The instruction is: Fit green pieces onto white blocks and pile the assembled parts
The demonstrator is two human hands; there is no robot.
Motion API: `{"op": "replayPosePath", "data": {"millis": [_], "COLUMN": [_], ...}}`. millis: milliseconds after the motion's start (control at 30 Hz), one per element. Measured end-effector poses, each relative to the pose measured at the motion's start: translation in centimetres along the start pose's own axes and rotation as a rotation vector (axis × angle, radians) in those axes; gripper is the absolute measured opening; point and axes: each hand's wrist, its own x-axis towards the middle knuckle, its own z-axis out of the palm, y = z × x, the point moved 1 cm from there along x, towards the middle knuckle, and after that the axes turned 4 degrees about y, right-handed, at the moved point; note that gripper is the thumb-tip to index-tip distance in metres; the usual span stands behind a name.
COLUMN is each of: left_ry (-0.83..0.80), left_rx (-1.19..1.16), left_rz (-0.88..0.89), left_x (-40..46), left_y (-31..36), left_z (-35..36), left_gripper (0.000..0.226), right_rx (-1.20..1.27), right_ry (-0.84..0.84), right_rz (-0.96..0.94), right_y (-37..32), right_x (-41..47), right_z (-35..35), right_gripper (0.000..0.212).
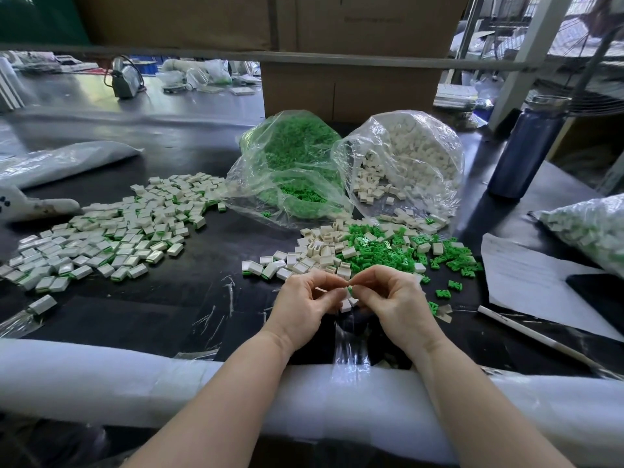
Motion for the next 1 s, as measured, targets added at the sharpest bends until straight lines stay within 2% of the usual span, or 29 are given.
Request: {"op": "replayPosePath", "data": {"millis": [367,733,900,1000], "left_ry": [-0.052,-0.108,-0.126,-0.103], "left_rx": [0.000,0.092,0.203,0.174], "left_rz": [0.000,0.019,0.075,0.067], "left_x": [-0.28,-0.41,-0.39,-0.37], "left_y": [0.20,0.28,0.10,0.30], "left_z": [0.07,-0.18,-0.04,-0.05], "left_gripper": [0.028,0.018,0.011,0.011], "right_rx": [0.053,0.075,0.039,0.096], "right_ry": [-0.045,-0.106,-0.139,-0.093], "right_rz": [0.057,0.093,0.098,0.103], "right_y": [-0.04,0.23,0.54,0.64], "right_x": [-0.05,0.01,0.05,0.12], "right_z": [-0.27,-0.39,-0.42,-0.39], "right_gripper": [0.023,0.019,0.021,0.022]}}
